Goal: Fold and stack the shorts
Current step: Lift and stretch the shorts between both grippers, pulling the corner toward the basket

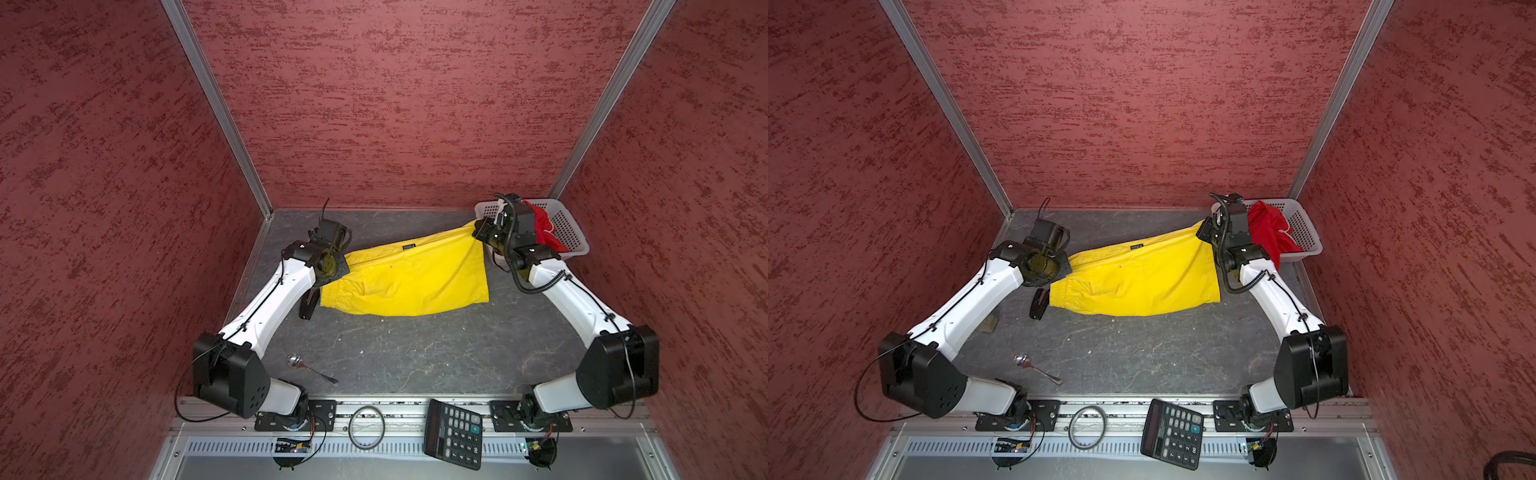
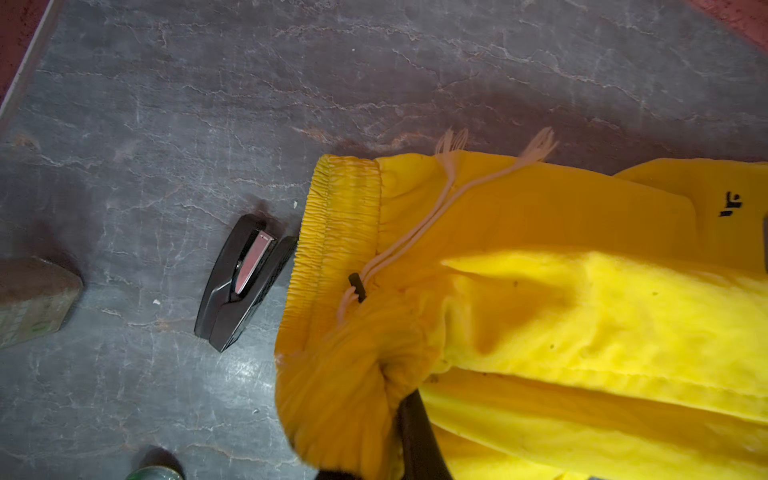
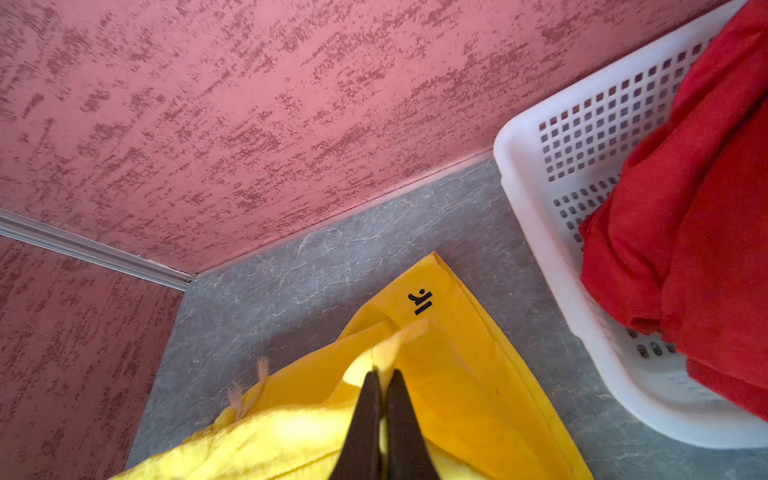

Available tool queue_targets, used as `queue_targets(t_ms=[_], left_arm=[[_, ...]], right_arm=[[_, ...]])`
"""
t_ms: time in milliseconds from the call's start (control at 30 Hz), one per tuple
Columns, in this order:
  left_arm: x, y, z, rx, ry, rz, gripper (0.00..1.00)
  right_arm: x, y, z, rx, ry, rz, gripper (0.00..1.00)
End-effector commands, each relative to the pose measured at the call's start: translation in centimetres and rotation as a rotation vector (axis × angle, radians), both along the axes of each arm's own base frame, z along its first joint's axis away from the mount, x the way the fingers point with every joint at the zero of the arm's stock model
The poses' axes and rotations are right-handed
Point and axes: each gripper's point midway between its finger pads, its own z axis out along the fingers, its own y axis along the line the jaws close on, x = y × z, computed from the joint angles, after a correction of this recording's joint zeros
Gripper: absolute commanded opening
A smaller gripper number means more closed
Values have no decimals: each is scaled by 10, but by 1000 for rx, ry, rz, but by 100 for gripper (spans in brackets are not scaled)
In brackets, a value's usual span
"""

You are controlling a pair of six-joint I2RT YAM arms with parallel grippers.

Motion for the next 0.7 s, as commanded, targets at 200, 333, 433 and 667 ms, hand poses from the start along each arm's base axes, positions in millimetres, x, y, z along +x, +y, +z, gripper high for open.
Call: queue_targets(t_ms=[200, 333, 433, 667], left_arm=[[-15, 16, 45, 35, -82, 67, 0], [-11, 20, 47, 55, -85, 81, 0], [-6, 24, 41, 61, -70, 93, 0], [12, 33, 18, 64, -25, 110, 0]], right_arm=[[-7, -26, 40, -31, -100, -106, 1], [2, -29, 42, -69, -102, -121, 1], [13, -30, 38, -93, -94, -128, 2], [56, -21, 16, -121, -53, -111, 2]])
